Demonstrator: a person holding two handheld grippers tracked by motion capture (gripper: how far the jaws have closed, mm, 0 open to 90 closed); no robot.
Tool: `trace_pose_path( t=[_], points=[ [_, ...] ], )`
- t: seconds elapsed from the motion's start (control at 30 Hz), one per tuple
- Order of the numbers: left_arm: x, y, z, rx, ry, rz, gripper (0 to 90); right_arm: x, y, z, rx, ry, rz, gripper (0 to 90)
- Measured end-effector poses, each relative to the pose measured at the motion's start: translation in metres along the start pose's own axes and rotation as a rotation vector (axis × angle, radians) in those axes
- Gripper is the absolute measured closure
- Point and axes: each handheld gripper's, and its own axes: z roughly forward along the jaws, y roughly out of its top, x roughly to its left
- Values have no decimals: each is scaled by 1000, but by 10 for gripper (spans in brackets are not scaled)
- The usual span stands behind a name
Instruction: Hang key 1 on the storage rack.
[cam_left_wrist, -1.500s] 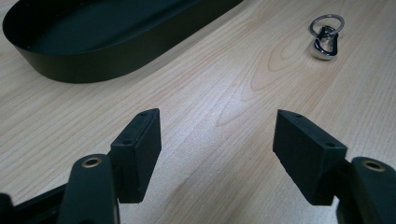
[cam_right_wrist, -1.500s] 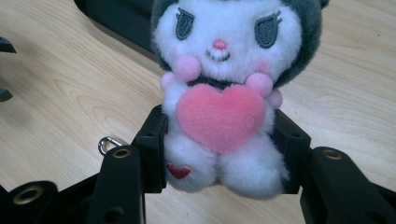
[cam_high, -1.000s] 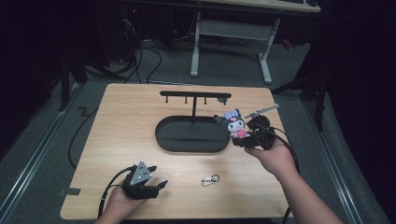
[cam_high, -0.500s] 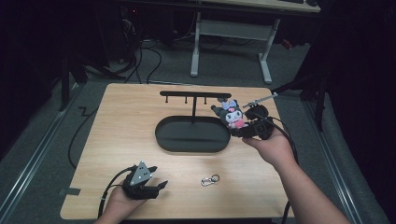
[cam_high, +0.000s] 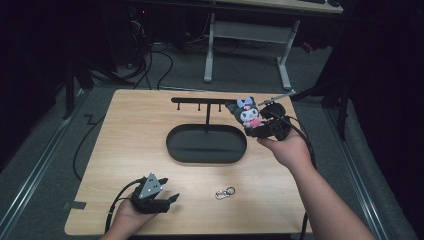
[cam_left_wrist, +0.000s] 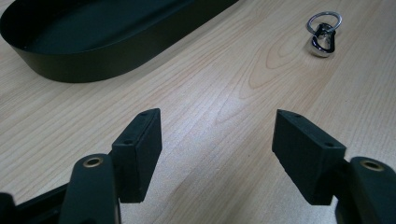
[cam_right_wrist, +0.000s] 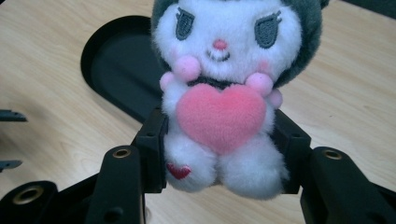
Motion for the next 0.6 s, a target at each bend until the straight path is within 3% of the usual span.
trace_pose_path(
  t=[0.3, 0.6],
  points=[
    [-1, 0, 1, -6, 3, 3, 338, -13, -10, 2, -8, -34, 34, 499],
    [-3, 0, 2, 2, -2, 11, 338, -22, -34, 17, 12, -16, 68, 498]
  ],
)
